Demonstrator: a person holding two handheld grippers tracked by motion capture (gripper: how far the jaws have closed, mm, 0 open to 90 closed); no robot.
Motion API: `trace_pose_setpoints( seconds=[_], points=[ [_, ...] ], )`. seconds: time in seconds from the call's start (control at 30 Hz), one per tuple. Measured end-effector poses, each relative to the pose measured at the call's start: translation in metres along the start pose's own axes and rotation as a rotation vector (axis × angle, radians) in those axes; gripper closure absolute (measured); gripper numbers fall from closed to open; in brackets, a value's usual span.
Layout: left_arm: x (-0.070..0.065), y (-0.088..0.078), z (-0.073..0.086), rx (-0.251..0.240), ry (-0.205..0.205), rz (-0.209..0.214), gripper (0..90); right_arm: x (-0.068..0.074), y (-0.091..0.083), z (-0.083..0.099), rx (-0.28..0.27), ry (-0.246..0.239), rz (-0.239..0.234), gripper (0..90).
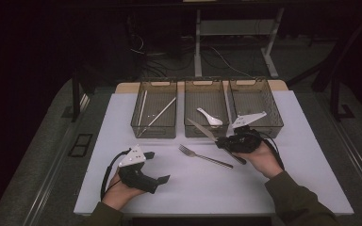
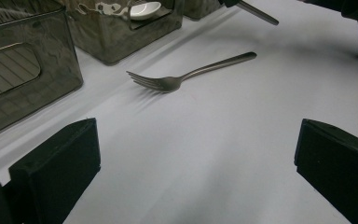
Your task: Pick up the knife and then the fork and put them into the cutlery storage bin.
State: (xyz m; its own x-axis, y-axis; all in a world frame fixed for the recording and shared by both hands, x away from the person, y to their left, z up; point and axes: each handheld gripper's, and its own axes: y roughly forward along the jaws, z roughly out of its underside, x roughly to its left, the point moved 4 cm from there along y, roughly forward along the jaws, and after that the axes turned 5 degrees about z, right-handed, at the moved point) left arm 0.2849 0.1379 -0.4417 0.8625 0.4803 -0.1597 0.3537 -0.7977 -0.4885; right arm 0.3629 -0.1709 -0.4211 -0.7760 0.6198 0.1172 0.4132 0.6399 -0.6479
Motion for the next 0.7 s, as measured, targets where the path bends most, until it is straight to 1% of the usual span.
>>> trace_pose_setpoints(
  seconds=[0.07, 0.27, 0.4, 0.43, 0.57, 0.7],
  points=[
    [0.001, 0.000, 0.000, 0.002, 0.003, -0.001, 0.0, -0.002, -0.003, -0.001, 0.006, 0.007, 0.006, 79.3],
    [0.002, 0.001, 0.002, 0.004, 0.007, -0.004, 0.0, -0.012, -0.011, -0.005, -0.003, 0.024, 0.027, 79.3],
    [0.004, 0.000, 0.002, 0.004, 0.013, -0.004, 0.0, -0.017, -0.016, -0.008, -0.010, 0.034, 0.032, 79.3],
    [0.005, 0.000, 0.002, -0.005, 0.012, -0.004, 0.0, -0.018, -0.017, -0.008, -0.011, 0.032, 0.032, 79.3],
    [0.007, 0.000, 0.001, -0.013, 0.008, -0.005, 0.0, -0.022, -0.019, -0.011, -0.017, 0.035, 0.040, 79.3],
    [0.006, 0.000, 0.001, -0.008, 0.011, -0.002, 0.0, -0.025, -0.020, -0.011, -0.019, 0.040, 0.045, 79.4]
  ],
)
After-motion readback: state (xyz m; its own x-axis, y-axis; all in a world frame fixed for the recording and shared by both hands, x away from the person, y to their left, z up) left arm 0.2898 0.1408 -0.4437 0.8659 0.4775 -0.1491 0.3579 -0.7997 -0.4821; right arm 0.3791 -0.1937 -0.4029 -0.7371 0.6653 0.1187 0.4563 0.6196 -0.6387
